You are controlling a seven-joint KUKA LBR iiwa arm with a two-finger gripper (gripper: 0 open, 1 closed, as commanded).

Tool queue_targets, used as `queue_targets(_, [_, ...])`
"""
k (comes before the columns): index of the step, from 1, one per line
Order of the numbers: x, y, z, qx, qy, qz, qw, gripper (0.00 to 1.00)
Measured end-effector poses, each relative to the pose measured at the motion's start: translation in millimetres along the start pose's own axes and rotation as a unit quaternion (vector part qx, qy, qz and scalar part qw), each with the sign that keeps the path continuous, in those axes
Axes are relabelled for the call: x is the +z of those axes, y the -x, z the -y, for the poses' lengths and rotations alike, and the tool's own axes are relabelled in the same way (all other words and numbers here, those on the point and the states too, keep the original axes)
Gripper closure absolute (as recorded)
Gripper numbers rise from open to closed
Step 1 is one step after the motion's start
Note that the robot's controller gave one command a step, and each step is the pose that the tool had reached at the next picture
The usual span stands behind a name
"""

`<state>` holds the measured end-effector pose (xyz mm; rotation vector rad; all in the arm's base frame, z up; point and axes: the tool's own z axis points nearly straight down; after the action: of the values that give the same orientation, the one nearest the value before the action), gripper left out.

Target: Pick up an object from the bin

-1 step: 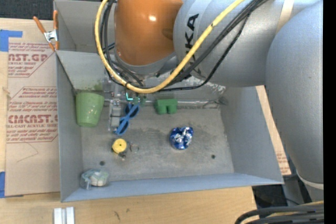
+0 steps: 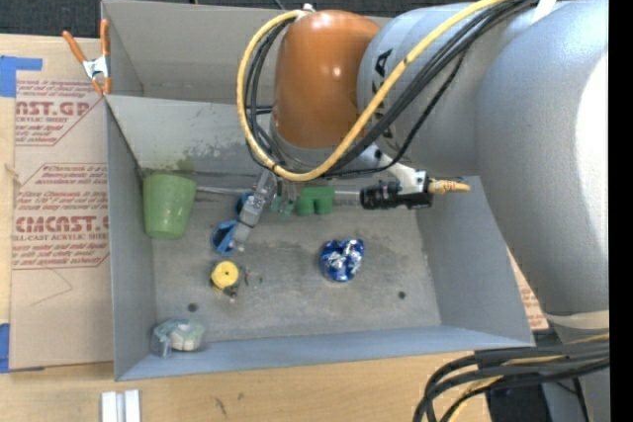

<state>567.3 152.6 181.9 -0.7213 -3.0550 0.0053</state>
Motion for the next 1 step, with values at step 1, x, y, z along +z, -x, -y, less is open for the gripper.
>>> queue_targets(1, [109.1, 27.4, 2.6, -0.137, 0.001, 0.0005, 0.9905, 0.00])
